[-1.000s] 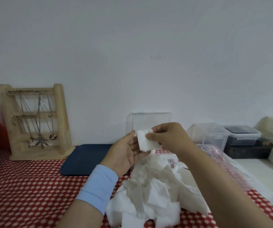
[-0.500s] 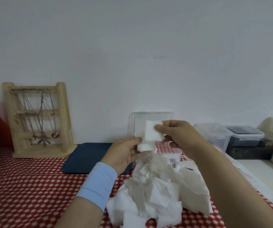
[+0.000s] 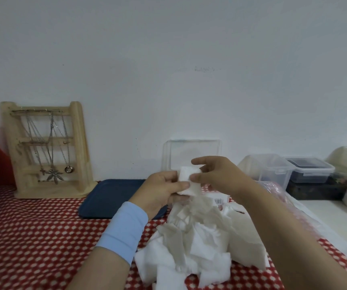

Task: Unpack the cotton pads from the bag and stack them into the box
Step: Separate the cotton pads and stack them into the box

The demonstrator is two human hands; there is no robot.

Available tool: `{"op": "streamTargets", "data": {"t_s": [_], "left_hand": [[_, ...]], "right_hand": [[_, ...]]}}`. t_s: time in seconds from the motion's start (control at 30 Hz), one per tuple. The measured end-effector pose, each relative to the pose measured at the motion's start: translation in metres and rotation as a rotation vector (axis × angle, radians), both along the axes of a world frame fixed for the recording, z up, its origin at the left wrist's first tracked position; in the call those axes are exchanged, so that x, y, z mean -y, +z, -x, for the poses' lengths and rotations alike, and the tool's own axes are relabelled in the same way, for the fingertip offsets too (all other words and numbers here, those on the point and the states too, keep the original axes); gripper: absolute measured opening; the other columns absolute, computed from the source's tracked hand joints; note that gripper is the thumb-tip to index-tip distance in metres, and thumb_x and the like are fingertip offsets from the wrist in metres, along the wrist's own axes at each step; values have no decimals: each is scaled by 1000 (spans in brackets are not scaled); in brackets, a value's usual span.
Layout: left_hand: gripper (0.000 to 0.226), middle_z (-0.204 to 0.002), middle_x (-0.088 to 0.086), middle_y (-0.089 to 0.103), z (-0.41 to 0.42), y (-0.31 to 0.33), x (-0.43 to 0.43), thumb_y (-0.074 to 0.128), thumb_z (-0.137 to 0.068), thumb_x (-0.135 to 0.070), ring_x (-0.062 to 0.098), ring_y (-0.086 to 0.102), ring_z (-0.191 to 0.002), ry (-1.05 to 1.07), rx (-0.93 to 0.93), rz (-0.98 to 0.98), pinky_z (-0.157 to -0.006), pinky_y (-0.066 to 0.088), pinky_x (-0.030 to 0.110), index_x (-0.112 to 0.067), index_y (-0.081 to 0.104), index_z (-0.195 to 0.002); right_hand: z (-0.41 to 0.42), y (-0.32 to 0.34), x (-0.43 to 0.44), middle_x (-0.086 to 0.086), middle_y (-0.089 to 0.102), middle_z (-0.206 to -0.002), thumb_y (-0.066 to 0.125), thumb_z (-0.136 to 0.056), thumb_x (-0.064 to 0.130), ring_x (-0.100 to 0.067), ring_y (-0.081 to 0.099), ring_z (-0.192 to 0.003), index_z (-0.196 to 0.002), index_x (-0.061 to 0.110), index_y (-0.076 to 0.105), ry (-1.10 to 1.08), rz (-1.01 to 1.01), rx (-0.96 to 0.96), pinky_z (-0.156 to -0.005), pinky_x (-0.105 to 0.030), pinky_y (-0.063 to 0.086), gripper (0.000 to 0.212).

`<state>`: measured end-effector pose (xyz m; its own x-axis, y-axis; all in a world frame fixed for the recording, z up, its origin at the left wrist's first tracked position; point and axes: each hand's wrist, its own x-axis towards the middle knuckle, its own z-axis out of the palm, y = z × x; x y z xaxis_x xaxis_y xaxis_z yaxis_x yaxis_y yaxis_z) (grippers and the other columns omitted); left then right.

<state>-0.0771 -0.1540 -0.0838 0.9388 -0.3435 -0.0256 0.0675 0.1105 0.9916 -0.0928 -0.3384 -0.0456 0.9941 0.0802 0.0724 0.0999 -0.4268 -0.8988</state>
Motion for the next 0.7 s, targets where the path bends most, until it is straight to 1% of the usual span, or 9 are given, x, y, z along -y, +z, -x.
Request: {"op": "streamTargets", "data": {"t_s": [0.13, 0.23, 0.3, 0.4, 0.47, 0.5, 0.57, 0.63, 0.7], "left_hand": [[39, -107, 14, 77, -1, 3, 1, 74, -89, 2, 27, 76, -98, 48, 60, -97, -84, 63, 43, -9, 65, -125], [49, -109, 13, 74, 1, 7, 3, 78, -86, -1, 23, 76, -95, 94, 98, -165, -78, 63, 37, -15, 60, -130], [51, -111, 4, 71, 0, 9, 3, 79, -86, -10, 16, 73, -97, 143, 152, -246, -80, 61, 31, -22, 56, -131], [44, -109, -10, 67, -15, 17, 3, 73, -92, -22, 3, 63, -100, 275, 293, -427, -79, 49, 18, -31, 51, -129], [29, -109, -12, 66, -32, 22, 6, 65, -96, -24, 3, 61, -101, 300, 401, -603, -73, 43, 14, -30, 58, -124], [23, -111, -13, 66, -41, 22, 10, 62, -98, -24, 6, 62, -104, 277, 447, -695, -75, 42, 14, -29, 63, -121], [23, -120, -12, 68, -56, 20, 21, 57, -101, -27, 10, 62, -109, 150, 506, -869, -87, 45, 19, -28, 71, -119], [27, -126, -7, 68, -67, 15, 33, 54, -101, -35, 16, 61, -115, 12, 528, -1018, -99, 47, 30, -31, 75, -119], [30, -127, 1, 65, -74, 11, 40, 51, -100, -45, 22, 56, -119, -63, 534, -1164, -103, 48, 40, -38, 76, -115]], "right_hand": [[2, 2, 3, -4, 77, -88, 75, -86, 22, -7, 65, -71, -100, 22, 79, 93, 99, -26, -69, -22, 55, 14], [2, 5, 8, 3, 75, -77, 76, -86, 26, -7, 67, -69, -91, 17, 79, 98, 120, -49, -69, -23, 54, 11], [-3, 8, 14, 0, 76, -77, 75, -89, 21, -11, 69, -68, -94, 11, 77, 45, 108, -35, -69, -28, 57, 11], [-19, 15, 29, -9, 77, -82, 72, -92, 16, -13, 74, -64, -109, 7, 68, -125, 166, 52, -58, -26, 60, 20], [-32, 19, 36, -10, 75, -85, 73, -91, 15, -18, 76, -67, -119, 8, 63, -185, 240, 59, -58, -30, 62, 31], [-39, 21, 38, -11, 74, -86, 74, -90, 15, -21, 76, -68, -116, 6, 65, -196, 304, 50, -59, -34, 63, 29], [-51, 20, 37, -13, 76, -79, 76, -87, 15, -23, 76, -67, -99, 0, 70, -194, 477, 28, -63, -39, 64, 21], [-62, 16, 33, -10, 73, -66, 76, -84, 19, -22, 74, -64, -82, 3, 71, -190, 643, 19, -65, -35, 64, 17], [-73, 8, 28, -5, 67, -61, 74, -82, 22, -22, 70, -66, -69, 8, 63, -198, 780, 16, -65, -31, 60, 22]]}}
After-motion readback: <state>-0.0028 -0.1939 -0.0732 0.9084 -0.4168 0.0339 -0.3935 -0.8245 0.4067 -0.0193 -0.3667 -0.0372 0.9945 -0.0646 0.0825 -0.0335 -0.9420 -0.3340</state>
